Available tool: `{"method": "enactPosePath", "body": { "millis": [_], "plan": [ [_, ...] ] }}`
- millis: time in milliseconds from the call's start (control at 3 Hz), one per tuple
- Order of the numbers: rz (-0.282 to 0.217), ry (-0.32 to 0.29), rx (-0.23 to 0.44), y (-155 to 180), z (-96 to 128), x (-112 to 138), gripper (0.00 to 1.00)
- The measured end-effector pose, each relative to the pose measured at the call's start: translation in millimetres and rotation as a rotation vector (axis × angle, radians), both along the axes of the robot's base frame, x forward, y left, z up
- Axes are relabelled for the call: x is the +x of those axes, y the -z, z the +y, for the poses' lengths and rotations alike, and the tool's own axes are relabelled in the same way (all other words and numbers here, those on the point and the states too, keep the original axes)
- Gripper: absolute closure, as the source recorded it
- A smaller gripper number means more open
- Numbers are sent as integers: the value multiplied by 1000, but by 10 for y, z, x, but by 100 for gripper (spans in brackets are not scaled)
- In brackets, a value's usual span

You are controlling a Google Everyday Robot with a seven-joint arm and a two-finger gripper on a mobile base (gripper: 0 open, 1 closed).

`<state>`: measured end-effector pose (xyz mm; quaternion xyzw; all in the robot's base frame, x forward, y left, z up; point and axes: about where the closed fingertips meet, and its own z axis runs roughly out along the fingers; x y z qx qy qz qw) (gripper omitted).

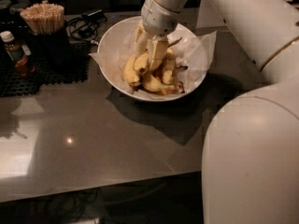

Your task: Pick banana from white bowl

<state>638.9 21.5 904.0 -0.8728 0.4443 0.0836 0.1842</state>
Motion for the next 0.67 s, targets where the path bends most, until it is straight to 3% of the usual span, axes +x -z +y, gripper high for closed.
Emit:
{"method": "enactPosePath", "body": {
  "millis": [333,667],
  "plan": [
    [-61,38,47,-106,-80,-39,100],
    [-199,104,144,-544,-323,-466,100]
  ]
}}
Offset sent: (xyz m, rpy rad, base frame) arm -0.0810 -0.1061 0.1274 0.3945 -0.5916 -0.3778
